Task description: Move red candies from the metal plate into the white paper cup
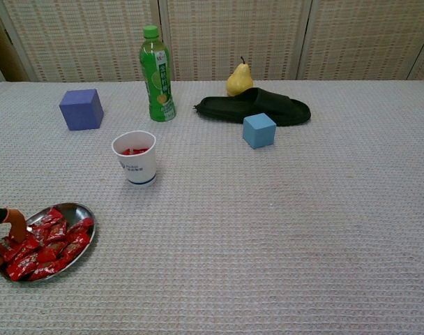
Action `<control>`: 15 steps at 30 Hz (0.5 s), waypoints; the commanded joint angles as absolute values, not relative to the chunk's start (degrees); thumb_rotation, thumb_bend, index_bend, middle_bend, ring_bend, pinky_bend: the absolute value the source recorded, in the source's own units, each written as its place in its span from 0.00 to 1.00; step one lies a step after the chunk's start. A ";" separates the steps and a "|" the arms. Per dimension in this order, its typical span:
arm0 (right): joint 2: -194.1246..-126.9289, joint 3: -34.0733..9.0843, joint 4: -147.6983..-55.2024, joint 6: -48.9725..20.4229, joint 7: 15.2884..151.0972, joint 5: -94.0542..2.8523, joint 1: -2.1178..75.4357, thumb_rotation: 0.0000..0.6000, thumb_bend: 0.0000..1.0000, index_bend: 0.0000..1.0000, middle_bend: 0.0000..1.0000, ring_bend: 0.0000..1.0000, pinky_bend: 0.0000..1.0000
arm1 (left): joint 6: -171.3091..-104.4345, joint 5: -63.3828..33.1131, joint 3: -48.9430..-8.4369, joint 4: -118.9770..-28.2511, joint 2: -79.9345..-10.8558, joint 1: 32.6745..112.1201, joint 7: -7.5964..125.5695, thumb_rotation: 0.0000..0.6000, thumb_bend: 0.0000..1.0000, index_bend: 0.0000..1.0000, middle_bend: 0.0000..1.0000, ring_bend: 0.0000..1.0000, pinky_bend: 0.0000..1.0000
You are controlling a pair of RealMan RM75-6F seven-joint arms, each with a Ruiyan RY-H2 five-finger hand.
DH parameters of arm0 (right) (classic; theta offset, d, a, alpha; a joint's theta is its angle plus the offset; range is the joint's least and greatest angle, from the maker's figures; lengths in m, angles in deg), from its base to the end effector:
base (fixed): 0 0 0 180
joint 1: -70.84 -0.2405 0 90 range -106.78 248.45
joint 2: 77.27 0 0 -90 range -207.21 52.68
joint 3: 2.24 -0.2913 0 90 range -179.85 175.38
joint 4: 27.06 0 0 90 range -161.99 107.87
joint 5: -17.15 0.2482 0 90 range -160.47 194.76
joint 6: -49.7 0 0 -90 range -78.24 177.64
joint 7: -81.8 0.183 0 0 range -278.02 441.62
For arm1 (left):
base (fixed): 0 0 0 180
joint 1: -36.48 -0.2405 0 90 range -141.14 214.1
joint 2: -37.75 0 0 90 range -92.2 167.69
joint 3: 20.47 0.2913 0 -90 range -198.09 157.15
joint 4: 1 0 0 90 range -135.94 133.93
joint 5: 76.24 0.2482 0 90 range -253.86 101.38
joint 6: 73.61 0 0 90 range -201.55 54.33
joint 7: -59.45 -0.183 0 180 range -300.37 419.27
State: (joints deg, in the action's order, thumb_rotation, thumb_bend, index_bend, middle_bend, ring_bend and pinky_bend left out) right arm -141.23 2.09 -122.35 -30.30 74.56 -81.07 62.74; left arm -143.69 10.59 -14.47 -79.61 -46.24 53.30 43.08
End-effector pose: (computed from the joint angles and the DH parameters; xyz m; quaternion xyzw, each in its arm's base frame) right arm -0.3169 -0.2037 0.0860 0.7197 -0.3478 0.3545 0.4851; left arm -0.3362 0.2471 -0.0387 -0.7669 -0.3384 -0.2763 0.4701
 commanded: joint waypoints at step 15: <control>-141.17 2.18 -122.36 -30.45 74.64 -81.34 62.81 1.00 0.10 0.00 0.00 0.00 0.00 | -145.46 12.08 -15.48 -81.23 -45.23 52.81 43.30 1.00 0.42 0.48 1.00 1.00 1.00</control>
